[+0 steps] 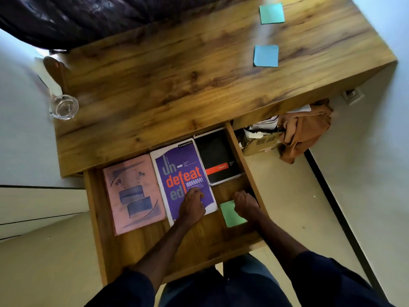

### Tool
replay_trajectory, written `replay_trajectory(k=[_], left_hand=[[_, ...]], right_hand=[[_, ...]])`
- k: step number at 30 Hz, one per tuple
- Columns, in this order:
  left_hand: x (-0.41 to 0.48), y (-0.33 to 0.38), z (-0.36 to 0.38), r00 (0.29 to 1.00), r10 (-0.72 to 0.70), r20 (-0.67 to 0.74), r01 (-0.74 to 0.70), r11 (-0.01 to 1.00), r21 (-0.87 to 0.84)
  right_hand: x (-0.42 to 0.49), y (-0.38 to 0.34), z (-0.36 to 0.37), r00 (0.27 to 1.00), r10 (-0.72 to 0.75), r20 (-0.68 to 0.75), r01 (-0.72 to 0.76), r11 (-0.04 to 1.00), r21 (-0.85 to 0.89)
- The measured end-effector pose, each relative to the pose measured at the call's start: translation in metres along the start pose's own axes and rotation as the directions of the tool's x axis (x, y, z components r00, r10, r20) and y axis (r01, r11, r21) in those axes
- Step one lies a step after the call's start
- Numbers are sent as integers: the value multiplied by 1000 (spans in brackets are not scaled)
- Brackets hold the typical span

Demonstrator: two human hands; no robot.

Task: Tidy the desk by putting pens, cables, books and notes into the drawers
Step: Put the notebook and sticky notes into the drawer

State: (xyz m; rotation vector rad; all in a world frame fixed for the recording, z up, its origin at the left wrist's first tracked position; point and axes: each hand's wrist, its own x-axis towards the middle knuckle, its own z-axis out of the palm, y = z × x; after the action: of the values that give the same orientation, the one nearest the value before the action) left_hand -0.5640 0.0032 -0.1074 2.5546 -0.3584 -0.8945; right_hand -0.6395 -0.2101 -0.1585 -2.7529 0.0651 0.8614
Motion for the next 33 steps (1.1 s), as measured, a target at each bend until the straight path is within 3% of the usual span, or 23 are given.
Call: replay_trajectory(k=[2,10,17,28,33], left_hand=[[-3,-1,4,1000,6,6,-6,1000,6],[-10,0,11,999,9,51,-15,995,102],[-21,5,15,993,41,109,-63,976,207],[-31,1,18,990,87,113,-109,973,201],[-32,17,12,988,153,36,-157,977,144]], right_hand=[[-13,-15,-22,995,84,58,-84,996,0],[-44,-45,-28,960,280,15,-280,960,22],[-77,-64,6,959,257,122,-274,951,142],[-98,-62,16,972,231,30,-233,954,191],[-105,-62,-12,947,299,-116,-257,923,287]])
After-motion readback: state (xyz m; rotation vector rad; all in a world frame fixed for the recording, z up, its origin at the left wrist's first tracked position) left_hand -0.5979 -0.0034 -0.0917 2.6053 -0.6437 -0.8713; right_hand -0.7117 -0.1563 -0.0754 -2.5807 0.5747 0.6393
